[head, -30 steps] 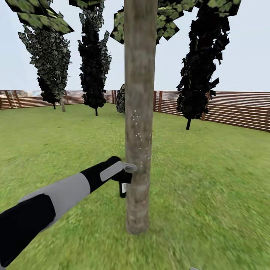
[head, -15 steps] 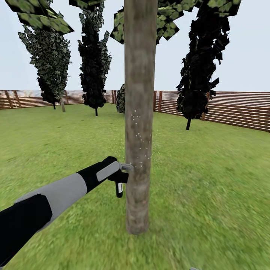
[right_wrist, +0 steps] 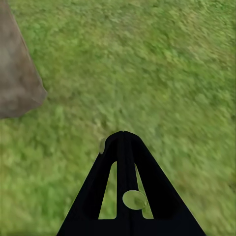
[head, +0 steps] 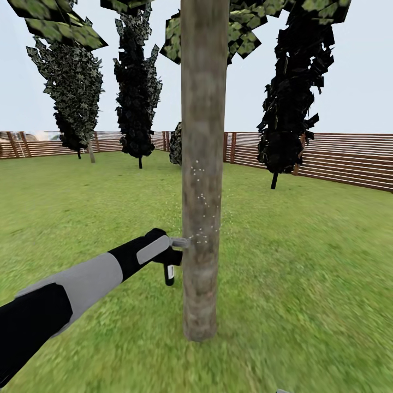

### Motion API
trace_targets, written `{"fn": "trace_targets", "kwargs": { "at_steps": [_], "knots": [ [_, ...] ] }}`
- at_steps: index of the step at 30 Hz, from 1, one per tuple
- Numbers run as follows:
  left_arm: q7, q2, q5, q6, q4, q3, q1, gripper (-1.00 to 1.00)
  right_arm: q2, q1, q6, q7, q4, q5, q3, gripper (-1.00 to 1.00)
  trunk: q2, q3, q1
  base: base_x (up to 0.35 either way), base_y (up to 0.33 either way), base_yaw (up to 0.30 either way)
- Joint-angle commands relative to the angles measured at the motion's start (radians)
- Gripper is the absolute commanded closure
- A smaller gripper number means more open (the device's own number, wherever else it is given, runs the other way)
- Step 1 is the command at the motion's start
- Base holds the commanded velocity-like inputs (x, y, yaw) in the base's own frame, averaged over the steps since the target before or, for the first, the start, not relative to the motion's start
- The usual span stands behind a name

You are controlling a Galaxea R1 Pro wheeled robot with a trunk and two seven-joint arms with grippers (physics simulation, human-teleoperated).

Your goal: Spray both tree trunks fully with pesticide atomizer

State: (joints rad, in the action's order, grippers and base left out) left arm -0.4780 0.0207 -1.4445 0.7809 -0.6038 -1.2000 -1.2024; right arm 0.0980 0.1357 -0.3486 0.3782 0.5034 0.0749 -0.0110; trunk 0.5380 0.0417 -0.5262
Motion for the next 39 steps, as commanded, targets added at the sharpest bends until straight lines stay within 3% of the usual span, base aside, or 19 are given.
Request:
{"fn": "trace_targets", "kwargs": {
  "at_steps": [1, 6, 16, 28, 39],
  "knots": [
    [-0.008, 0.005, -0.012, -0.012, -0.001, -0.006, 0.001, 1.0, 0.0, 0.001, -0.006, 0.001, 0.0, 0.008, -0.001, 1.0, 0.002, 0.002, -0.001, 0.0, 0.0, 0.0],
    [-0.006, 0.01, -0.01, -0.042, -0.003, -0.007, 0.049, 1.0, 0.0, 0.001, -0.006, 0.001, 0.0, 0.008, -0.001, 1.0, 0.002, 0.002, -0.001, 0.0, 0.0, 0.0],
    [0.0, 0.007, -0.011, -0.031, -0.034, -0.006, 0.051, 1.0, 0.0, 0.001, -0.006, 0.001, 0.0, 0.008, -0.002, 1.0, 0.002, 0.002, -0.001, 0.0, 0.0, 0.0],
    [-0.015, 0.005, -0.044, 0.101, -0.055, 0.011, -0.176, 1.0, 0.0, 0.001, -0.006, 0.001, 0.0, 0.008, -0.003, 1.0, 0.002, 0.002, -0.001, 0.0, 0.0, 0.0],
    [-0.036, -0.001, -0.053, 0.112, -0.059, 0.023, -0.204, 1.0, 0.0, 0.001, -0.006, 0.001, 0.0, 0.008, -0.004, 1.0, 0.002, 0.002, -0.001, 0.0, 0.0, 0.0]
  ]
}}
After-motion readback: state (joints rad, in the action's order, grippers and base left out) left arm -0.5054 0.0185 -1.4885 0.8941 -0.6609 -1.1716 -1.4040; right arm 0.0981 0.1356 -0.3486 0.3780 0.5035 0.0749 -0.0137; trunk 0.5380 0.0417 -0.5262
